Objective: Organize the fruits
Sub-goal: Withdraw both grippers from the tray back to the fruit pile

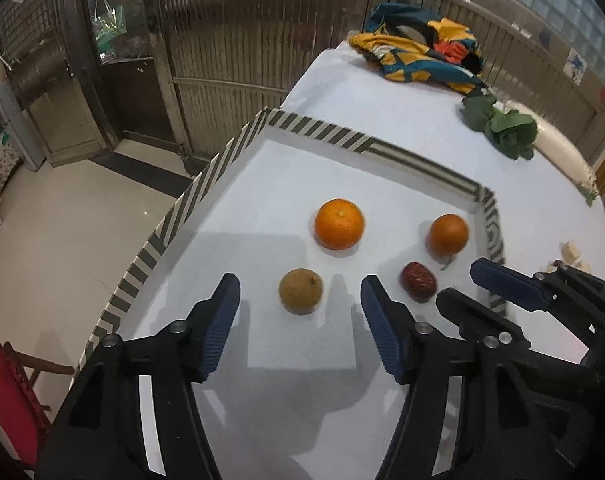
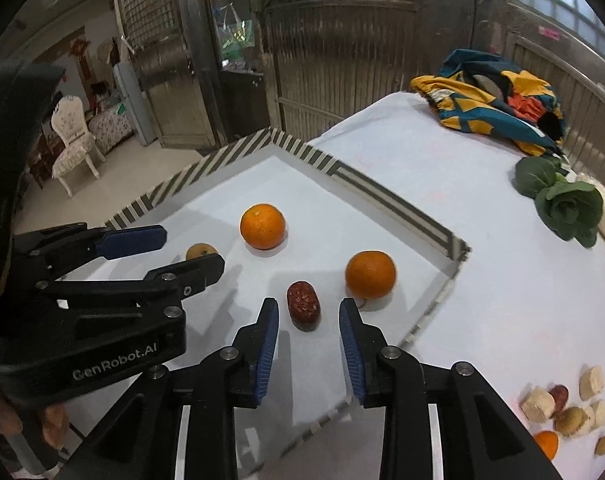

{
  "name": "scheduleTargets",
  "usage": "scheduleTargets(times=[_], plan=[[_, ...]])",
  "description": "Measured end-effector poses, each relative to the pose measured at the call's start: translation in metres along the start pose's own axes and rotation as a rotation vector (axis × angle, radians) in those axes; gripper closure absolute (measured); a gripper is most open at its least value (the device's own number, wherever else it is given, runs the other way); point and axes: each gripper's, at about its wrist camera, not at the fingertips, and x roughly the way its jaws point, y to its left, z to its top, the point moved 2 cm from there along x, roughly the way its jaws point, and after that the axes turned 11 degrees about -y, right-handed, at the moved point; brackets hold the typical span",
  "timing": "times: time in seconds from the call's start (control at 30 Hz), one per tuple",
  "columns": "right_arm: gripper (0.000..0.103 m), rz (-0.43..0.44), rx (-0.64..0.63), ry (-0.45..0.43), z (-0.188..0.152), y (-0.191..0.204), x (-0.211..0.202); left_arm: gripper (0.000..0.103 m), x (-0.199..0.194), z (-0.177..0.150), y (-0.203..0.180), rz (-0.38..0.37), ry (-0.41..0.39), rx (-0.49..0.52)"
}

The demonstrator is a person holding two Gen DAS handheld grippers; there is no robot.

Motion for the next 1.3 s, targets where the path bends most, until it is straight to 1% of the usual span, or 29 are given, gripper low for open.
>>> scheduleTargets(times=[0.07, 0.17, 0.43, 0.6, 0.9, 1.3], plan=[[0.068, 0.002, 0.011, -0.011, 0.000, -0.002, -0.007, 0.040, -0.005, 0.000, -0.005, -0.003, -0.010, 0.012], [0.068, -0.009, 0.022, -0.027, -0.002, -0.005, -0.018, 0.040, -0.015, 0.000, -0.014, -0.010, -0.034, 0.031], [0.066, -0.042, 0.054, -0.062, -0.015, -0.016, -0.057, 0.040, -0.040, -0.004, -0.044, -0.073, -0.066, 0.057], [0.065, -0.084, 0.100, -0.086, -0.029, -0.030, -0.080, 0.040, -0.051, -0.010, -0.067, -0.106, -0.079, 0.084], [0.065, -0.158, 0.175, -0.093, -0.058, -0.066, -0.110, 0.040, -0.059, -0.024, -0.110, -0.146, -0.078, 0.141], [0.064, -0.241, 0.261, -0.080, -0.103, -0.116, -0.142, 0.040, -0.054, -0.045, -0.171, -0.222, -0.036, 0.215]])
